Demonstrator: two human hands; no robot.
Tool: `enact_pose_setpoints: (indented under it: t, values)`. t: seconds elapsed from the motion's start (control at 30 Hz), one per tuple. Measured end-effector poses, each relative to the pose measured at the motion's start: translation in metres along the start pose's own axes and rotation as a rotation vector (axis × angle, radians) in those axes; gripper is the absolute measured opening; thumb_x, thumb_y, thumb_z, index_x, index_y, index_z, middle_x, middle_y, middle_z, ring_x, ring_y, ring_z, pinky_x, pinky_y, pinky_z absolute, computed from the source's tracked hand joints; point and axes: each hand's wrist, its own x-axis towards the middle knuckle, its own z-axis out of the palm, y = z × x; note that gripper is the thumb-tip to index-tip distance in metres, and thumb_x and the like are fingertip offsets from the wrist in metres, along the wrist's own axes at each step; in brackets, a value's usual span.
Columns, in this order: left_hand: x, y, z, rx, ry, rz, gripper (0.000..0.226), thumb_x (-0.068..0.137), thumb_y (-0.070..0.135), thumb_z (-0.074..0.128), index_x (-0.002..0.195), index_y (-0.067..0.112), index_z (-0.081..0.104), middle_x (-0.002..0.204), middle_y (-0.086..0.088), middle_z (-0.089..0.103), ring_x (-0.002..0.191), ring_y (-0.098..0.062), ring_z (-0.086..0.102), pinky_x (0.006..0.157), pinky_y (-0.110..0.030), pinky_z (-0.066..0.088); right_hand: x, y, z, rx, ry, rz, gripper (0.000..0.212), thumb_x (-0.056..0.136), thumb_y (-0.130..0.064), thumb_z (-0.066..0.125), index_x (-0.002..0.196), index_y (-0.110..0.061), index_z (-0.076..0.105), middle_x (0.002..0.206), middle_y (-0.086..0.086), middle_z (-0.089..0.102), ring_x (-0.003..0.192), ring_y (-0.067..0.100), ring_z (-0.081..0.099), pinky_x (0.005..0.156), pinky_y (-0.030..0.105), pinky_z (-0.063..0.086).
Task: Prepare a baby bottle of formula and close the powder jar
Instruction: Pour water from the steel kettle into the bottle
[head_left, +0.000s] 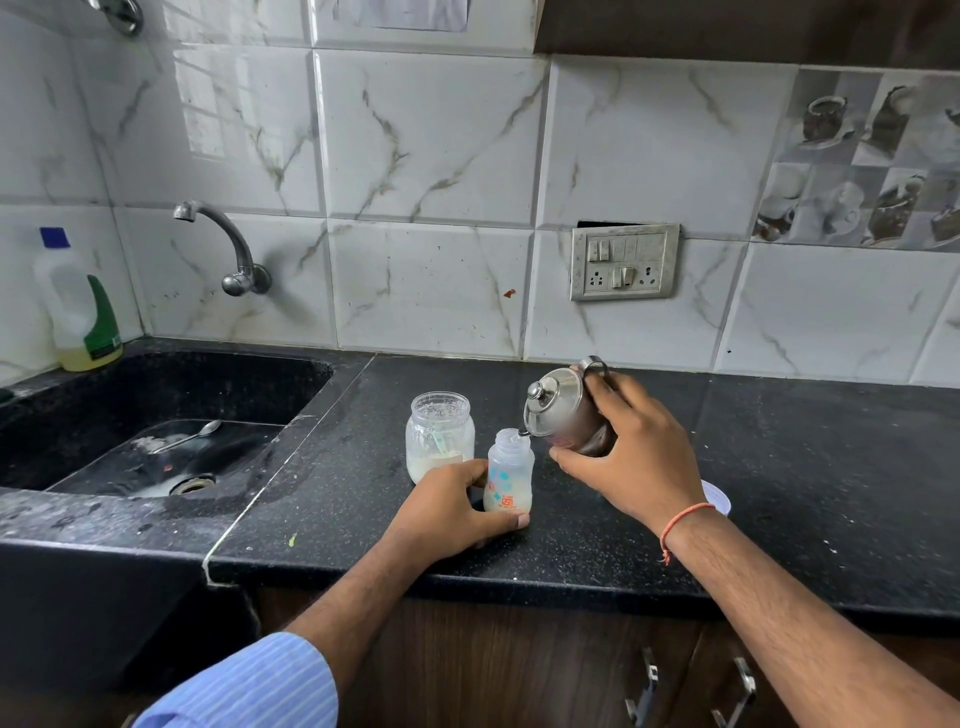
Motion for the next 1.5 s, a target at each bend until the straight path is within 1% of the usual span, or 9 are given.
enact_pose_setpoints:
  t: [0.13, 0.3, 0.57, 0.7, 0.87, 0.93, 1.1, 1.4, 1.5]
  values:
    - [0.0005, -0.001, 0.0011, -0.011, 0.007, 0.001, 0.036, 0.081, 0.043, 0.098, 0.093, 0.039, 0.065, 0.086, 0.022, 0.073, 0.066, 0.017, 0.063, 0.06, -0.005, 0.044, -0.0001, -0.0009, -0.0003, -0.003, 0.005, 0.005, 0.094, 0.07, -0.061, 0.088, 0.15, -0.024, 0.057, 0.144, -0.006, 0.057, 0.116, 0.027, 0.063, 0.097, 0.04, 0.056]
    - [0.0013, -0.0013, 0.0013, -0.002, 0.003, 0.003, 0.038, 0.08, 0.045, 0.098, 0.096, 0.041, 0.064, 0.087, 0.024, 0.07, 0.071, 0.022, 0.062, 0.063, -0.004, 0.045, 0.0007, -0.0006, -0.0013, -0.005, -0.002, -0.007, 0.094, 0.07, -0.061, 0.088, 0.151, -0.023, 0.056, 0.145, -0.006, 0.057, 0.116, 0.028, 0.062, 0.098, 0.04, 0.056]
    - [0.0013, -0.0025, 0.0015, 0.007, 0.011, 0.013, 0.038, 0.079, 0.048, 0.098, 0.098, 0.039, 0.066, 0.088, 0.023, 0.071, 0.071, 0.021, 0.062, 0.062, -0.004, 0.044, 0.0015, 0.0005, -0.0007, -0.017, -0.007, -0.013, 0.096, 0.07, -0.061, 0.088, 0.151, -0.023, 0.055, 0.144, -0.005, 0.057, 0.115, 0.028, 0.063, 0.098, 0.041, 0.057]
    - [0.0008, -0.0023, 0.0014, 0.005, 0.009, 0.009, 0.04, 0.079, 0.049, 0.097, 0.106, 0.037, 0.069, 0.095, 0.023, 0.075, 0.074, 0.021, 0.063, 0.064, -0.004, 0.045, 0.0021, 0.0007, -0.0008, -0.025, -0.012, -0.012, 0.096, 0.07, -0.063, 0.087, 0.152, -0.025, 0.054, 0.143, -0.006, 0.056, 0.115, 0.028, 0.062, 0.097, 0.042, 0.058]
    - [0.0005, -0.0017, 0.001, 0.0, 0.003, -0.005, 0.037, 0.081, 0.044, 0.098, 0.094, 0.039, 0.064, 0.088, 0.024, 0.071, 0.073, 0.024, 0.062, 0.063, -0.003, 0.044, 0.0021, 0.0005, -0.0008, -0.032, -0.017, -0.011, 0.096, 0.07, -0.064, 0.086, 0.152, -0.024, 0.054, 0.142, -0.006, 0.056, 0.114, 0.028, 0.062, 0.096, 0.041, 0.057]
    - [0.0006, -0.0013, 0.0011, 0.004, 0.004, -0.001, 0.037, 0.081, 0.045, 0.098, 0.093, 0.04, 0.063, 0.088, 0.024, 0.07, 0.072, 0.024, 0.061, 0.062, -0.003, 0.044, 0.002, 0.0004, -0.0011, -0.029, -0.015, -0.013, 0.096, 0.07, -0.063, 0.087, 0.151, -0.024, 0.055, 0.142, -0.005, 0.056, 0.115, 0.029, 0.062, 0.096, 0.041, 0.058]
    - [0.0008, -0.0008, 0.0012, 0.012, 0.013, 0.012, 0.038, 0.08, 0.045, 0.098, 0.094, 0.038, 0.064, 0.084, 0.022, 0.068, 0.067, 0.021, 0.06, 0.06, -0.004, 0.043, 0.0023, -0.001, -0.0032, -0.025, -0.013, -0.024, 0.095, 0.07, -0.063, 0.087, 0.151, -0.025, 0.055, 0.142, -0.006, 0.057, 0.115, 0.029, 0.062, 0.096, 0.042, 0.058]
    - [0.0013, -0.0013, 0.0011, 0.016, 0.008, 0.012, 0.039, 0.081, 0.047, 0.097, 0.101, 0.036, 0.066, 0.088, 0.023, 0.069, 0.07, 0.024, 0.06, 0.061, -0.004, 0.045, 0.003, -0.0018, -0.0046, -0.028, -0.017, -0.032, 0.094, 0.07, -0.061, 0.087, 0.15, -0.024, 0.055, 0.142, -0.006, 0.056, 0.115, 0.029, 0.062, 0.097, 0.043, 0.058]
    - [0.0016, -0.0012, 0.0009, 0.026, 0.011, 0.014, 0.04, 0.08, 0.049, 0.097, 0.1, 0.037, 0.064, 0.087, 0.024, 0.066, 0.068, 0.023, 0.059, 0.061, -0.004, 0.044, 0.0034, -0.002, -0.0049, -0.03, -0.018, -0.04, 0.094, 0.07, -0.061, 0.087, 0.149, -0.024, 0.055, 0.141, -0.006, 0.056, 0.114, 0.03, 0.063, 0.096, 0.044, 0.058]
